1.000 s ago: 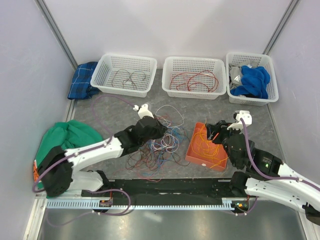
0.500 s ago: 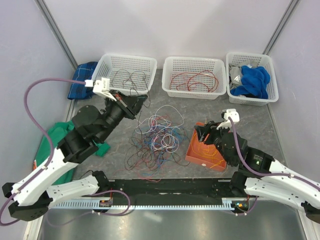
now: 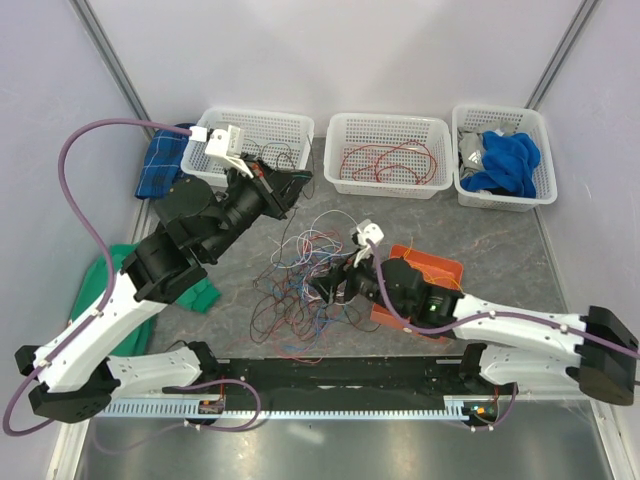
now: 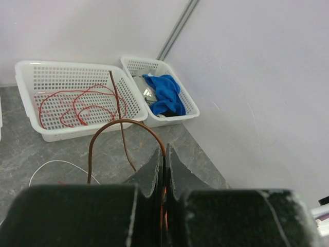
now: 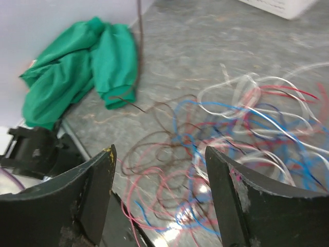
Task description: Untangle the cables
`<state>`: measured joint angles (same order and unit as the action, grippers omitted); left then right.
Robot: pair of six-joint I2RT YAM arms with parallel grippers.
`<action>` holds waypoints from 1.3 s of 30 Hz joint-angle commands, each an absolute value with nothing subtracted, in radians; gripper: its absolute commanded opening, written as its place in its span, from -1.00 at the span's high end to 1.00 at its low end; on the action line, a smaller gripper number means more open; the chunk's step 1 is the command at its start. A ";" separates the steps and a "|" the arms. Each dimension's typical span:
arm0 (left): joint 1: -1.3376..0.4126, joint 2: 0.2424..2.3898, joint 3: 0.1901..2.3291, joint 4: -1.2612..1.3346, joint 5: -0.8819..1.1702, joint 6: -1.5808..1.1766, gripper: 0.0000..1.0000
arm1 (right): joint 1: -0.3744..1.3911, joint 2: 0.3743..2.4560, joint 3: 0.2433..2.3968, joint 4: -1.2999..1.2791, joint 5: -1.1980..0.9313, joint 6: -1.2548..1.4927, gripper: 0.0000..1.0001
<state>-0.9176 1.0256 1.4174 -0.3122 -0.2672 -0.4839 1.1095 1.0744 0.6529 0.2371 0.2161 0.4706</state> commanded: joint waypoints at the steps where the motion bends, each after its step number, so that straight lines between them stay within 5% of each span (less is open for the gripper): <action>1: -0.916 1.034 1.477 -0.318 -0.225 -0.449 0.96 | 1.127 1.173 0.673 0.555 0.132 0.433 -0.58; 17: -0.917 0.999 1.425 -0.316 -0.218 -0.479 0.96 | 1.121 1.653 0.822 1.075 0.201 0.535 -0.58; 20: -0.917 0.979 1.405 -0.316 -0.227 -0.480 0.97 | 1.114 1.698 0.850 1.137 0.209 0.563 -0.32; 23: -0.917 0.959 1.388 -0.316 -0.241 -0.483 0.96 | 1.091 1.724 0.879 1.140 0.186 0.603 0.26; 24: -0.917 0.953 1.382 -0.316 -0.245 -0.485 0.96 | 1.071 1.726 0.879 1.141 0.178 0.617 0.60; 27: -0.917 0.911 1.356 -0.324 -0.294 -0.476 0.97 | 1.036 1.643 0.827 1.082 0.166 0.653 1.00; 30: -0.917 0.836 1.306 -0.360 -0.470 -0.486 0.54 | 1.026 1.461 0.854 0.744 0.239 0.574 1.00; 34: -0.917 0.717 1.191 -0.356 -0.630 -0.479 -0.44 | 1.026 1.301 1.015 0.323 0.317 0.430 1.00; 37: -0.917 0.632 1.065 -0.313 -0.634 -0.471 -0.88 | 1.026 1.250 1.170 0.083 0.360 0.352 1.00; 39: -0.917 0.574 0.962 -0.254 -0.626 -0.468 -0.99 | 1.026 1.241 1.273 -0.050 0.386 0.322 1.00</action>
<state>-0.9176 0.6437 1.0859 -0.3424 -0.5522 -0.4816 1.0237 1.2907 1.1019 0.3096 0.3031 0.4438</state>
